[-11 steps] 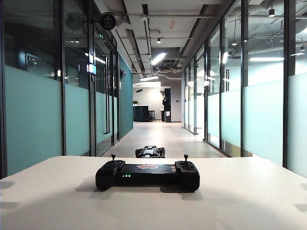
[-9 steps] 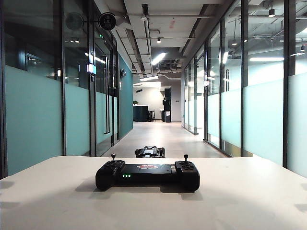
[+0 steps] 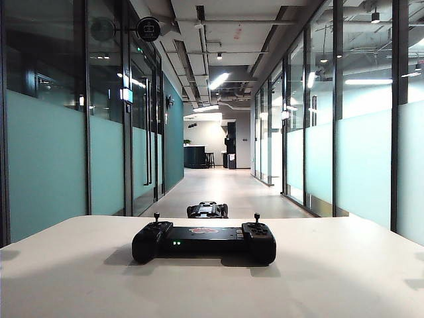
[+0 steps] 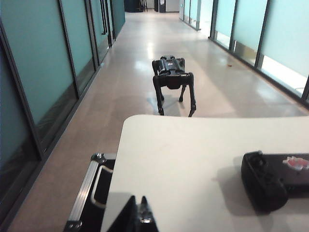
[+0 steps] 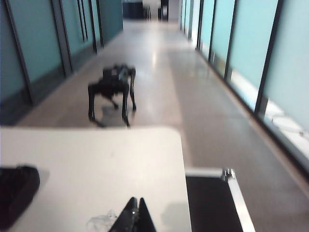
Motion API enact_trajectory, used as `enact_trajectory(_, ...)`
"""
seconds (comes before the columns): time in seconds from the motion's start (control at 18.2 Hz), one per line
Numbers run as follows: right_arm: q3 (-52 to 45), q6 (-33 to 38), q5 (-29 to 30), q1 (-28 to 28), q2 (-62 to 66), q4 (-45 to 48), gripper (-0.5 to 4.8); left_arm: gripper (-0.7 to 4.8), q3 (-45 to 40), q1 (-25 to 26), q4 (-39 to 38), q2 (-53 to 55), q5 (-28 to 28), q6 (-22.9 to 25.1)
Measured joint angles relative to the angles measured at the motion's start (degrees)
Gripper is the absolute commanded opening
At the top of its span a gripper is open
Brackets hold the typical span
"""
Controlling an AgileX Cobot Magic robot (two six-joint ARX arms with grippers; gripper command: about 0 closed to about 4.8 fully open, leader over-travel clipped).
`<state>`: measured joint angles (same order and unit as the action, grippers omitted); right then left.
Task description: Push the left joystick on the remote control sitting on the white table forward to make the robot dog walk in a straight line until it approaches the door.
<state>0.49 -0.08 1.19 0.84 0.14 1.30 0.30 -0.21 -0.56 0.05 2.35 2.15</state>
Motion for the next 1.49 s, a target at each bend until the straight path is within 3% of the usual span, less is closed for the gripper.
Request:
enact_trajectory(0.28,2.6,0.0,0.0,0.0,0.1,0.3,-0.06,-0.06,0.9,0.0,2.9,0.0,-3.6,-7.0)
enact_trajectory(0.83,6.4,0.0,0.3,-0.1,2.9,-0.3,-0.06,-0.06,4.5,0.0,4.7,5.6,-3.4,-7.0)
enact_trajectory(1.27,7.4,0.0,4.0,-0.4,10.0,5.2,-0.06,-0.05,6.2,-0.2,13.1,18.4,2.6,-7.0)
enact_trajectory(1.49,8.7,-1.5,3.9,-5.5,13.5,6.8,-0.06,-0.05,9.8,-4.6,14.1,25.7,3.8,-4.8)
